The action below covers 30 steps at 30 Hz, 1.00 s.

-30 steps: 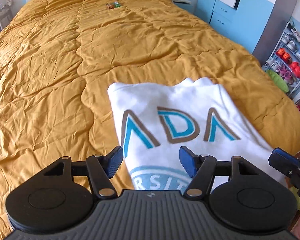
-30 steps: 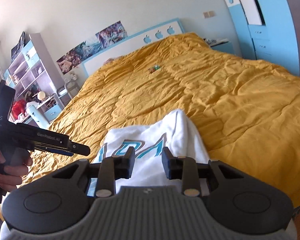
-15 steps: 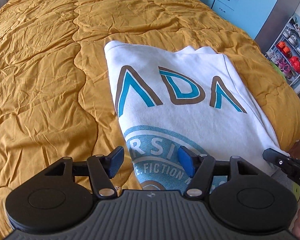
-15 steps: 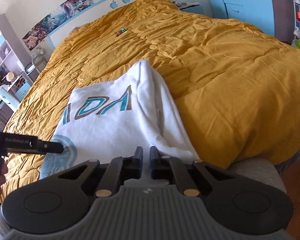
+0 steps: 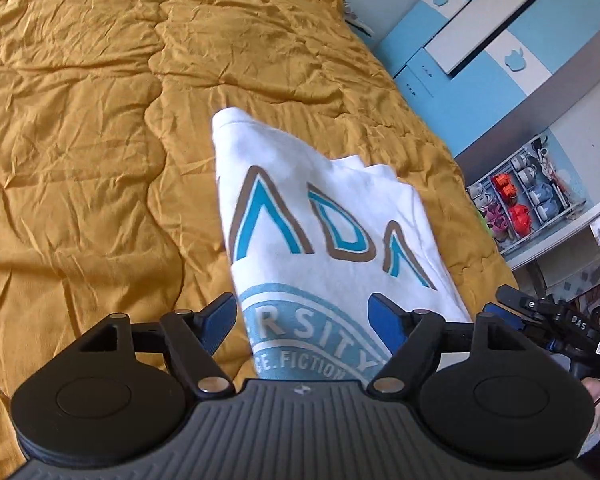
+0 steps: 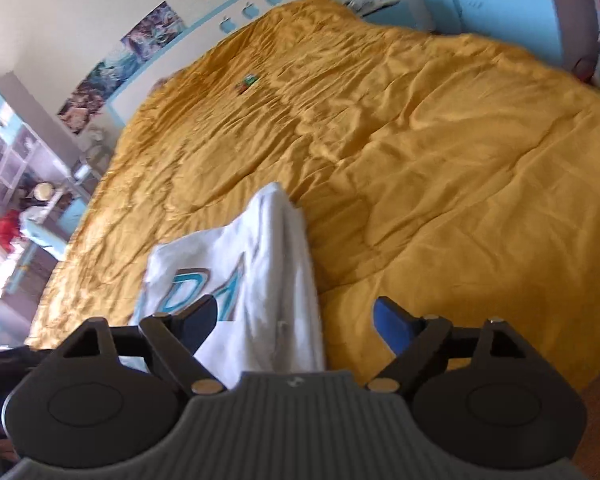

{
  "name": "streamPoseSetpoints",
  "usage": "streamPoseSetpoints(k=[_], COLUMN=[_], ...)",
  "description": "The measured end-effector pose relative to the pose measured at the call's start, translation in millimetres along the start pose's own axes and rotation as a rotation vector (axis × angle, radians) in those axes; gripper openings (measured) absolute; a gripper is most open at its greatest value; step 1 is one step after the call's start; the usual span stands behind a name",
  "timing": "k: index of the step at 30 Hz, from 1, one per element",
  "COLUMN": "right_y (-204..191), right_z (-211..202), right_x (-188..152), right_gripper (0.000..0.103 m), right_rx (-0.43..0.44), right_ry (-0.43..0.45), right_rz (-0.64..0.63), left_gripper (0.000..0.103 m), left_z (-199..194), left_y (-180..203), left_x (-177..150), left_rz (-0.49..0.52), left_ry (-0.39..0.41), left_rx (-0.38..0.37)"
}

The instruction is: Fold small clothes

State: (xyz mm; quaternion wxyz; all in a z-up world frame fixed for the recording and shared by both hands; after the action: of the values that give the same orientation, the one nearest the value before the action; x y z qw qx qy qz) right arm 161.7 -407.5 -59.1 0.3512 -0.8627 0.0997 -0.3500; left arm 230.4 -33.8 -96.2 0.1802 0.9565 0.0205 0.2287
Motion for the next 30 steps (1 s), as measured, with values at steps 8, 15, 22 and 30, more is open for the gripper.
streamPoseSetpoints(k=[8,15,22,30], right_y=[52.2,58.6,64.6,51.1], right_z=[74.7,103.0,132.5,136.6], right_x=[19.7,18.7,6.5,15.8], right_gripper=[0.083,0.083,0.041,0.016], right_rx=[0.347,0.462,0.507,0.403], right_ry=[-0.258,-0.329,-0.322,-0.347], right_rz=[0.323,0.388,0.454,0.370], left_gripper=[0.088,0.088,0.076,0.033], left_z=[50.9,86.3,103.9,90.1], left_y=[-28.5,-21.6,-9.0,10.6], left_x=[-2.1,9.0,10.9,28.2], left_rz=[-0.219,-0.361,-0.356,-0.236], left_ry=[-0.110,-0.181,-0.186,-0.173], left_rx=[-0.195,-0.430,-0.491,-0.395])
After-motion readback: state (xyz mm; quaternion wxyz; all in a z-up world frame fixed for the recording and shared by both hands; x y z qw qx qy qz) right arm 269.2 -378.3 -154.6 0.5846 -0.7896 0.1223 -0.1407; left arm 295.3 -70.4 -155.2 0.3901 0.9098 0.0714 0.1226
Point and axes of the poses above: each gripper's, at about its wrist camera, not at the fingertips, and z roughly the way its jaws point, y to its right, x to its top, the point moved 8 cm from there along z, roughly the way its jaws point, and after that the axes turned 12 degrees about x, right-handed, at the moved point
